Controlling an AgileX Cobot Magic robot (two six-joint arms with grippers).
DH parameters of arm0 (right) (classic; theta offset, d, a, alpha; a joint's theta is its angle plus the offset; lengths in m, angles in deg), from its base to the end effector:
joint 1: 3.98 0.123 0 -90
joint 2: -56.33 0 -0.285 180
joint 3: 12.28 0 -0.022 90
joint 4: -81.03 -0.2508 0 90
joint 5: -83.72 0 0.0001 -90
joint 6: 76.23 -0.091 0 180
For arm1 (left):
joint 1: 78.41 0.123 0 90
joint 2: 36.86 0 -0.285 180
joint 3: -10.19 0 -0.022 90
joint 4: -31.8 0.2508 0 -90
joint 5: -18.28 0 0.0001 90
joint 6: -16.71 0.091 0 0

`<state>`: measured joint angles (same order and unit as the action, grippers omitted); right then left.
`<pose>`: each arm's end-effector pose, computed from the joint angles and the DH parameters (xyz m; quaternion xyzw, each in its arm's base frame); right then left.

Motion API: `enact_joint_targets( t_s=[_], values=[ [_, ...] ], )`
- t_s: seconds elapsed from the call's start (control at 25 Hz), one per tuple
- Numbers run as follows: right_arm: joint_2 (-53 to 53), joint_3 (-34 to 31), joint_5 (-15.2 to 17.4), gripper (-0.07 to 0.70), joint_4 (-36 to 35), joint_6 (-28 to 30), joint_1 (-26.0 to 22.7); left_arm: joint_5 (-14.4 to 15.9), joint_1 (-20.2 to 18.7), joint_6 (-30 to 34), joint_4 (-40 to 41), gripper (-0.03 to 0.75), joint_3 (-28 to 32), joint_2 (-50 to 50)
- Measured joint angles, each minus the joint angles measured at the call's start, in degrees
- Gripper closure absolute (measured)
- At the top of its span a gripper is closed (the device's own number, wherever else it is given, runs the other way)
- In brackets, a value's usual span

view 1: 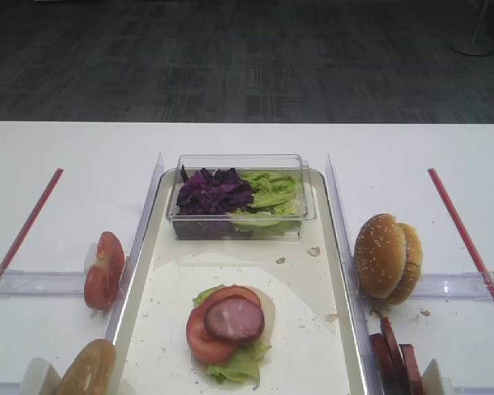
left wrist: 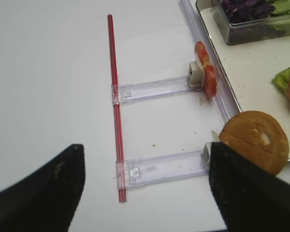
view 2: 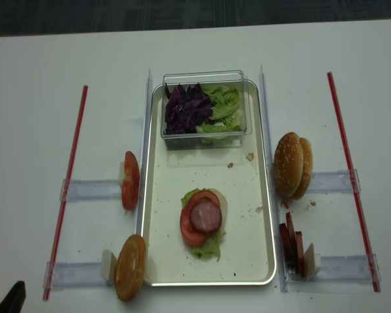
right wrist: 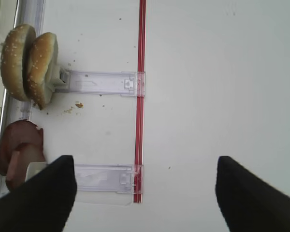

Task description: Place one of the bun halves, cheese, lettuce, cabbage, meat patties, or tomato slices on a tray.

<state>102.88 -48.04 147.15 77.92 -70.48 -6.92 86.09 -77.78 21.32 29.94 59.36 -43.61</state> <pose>0.1008 -0.0008 0.3101 -0.0190 0.9551 0.0044 0.2956 -0.0120 -0.0029 0.2647 0.0323 0.8811 0.0054 0.4717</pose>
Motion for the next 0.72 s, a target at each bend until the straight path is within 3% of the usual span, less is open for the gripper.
enact_joint_targets(
  t_s=[0.72],
  values=[
    [-20.2, -12.8, 0.0, 0.025, -1.5, -0.6, 0.0, 0.0, 0.0, 0.0, 0.0, 0.223, 0.0, 0.0]
  ],
)
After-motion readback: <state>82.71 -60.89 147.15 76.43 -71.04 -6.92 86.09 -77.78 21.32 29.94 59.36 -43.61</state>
